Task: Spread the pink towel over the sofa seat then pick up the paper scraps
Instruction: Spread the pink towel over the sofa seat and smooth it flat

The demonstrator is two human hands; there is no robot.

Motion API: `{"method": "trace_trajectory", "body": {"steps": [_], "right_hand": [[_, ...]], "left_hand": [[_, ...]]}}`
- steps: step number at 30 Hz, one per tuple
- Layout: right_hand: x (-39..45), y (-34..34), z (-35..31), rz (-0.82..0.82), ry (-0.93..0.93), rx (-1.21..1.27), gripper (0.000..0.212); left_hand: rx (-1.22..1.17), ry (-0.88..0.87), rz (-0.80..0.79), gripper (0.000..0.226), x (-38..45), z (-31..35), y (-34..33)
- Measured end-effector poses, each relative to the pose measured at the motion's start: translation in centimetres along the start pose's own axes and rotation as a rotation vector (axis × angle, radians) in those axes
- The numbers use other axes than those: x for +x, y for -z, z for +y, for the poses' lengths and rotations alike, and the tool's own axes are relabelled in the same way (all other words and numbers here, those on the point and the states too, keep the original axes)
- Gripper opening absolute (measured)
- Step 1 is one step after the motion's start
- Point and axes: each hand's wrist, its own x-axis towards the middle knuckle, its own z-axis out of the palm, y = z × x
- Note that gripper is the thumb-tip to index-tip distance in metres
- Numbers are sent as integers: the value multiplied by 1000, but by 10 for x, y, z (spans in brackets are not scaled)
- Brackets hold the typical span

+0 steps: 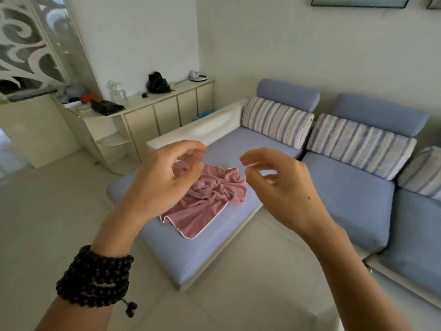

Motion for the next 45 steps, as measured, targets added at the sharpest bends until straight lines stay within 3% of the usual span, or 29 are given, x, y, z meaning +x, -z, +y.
{"method": "trace_trajectory", "body": {"steps": [11,20,28,36,45], "right_hand": [[235,-31,165,-54,-23,32,22],[411,-58,257,-91,-42,110,22],[510,-79,344,-167,-71,142,22],[625,-121,496,-272,-205,159,21],[658,-204,638,-324,-411,183,24]], "left_hand": [[6,82,39,27,223,-155,-84],[41,139,1,26,393,-247,-121],[77,188,-7,25,488,-319,-163],[138,311,-98,28,598,-442,-264],[183,396,-274,30,626,-587,-357]]}}
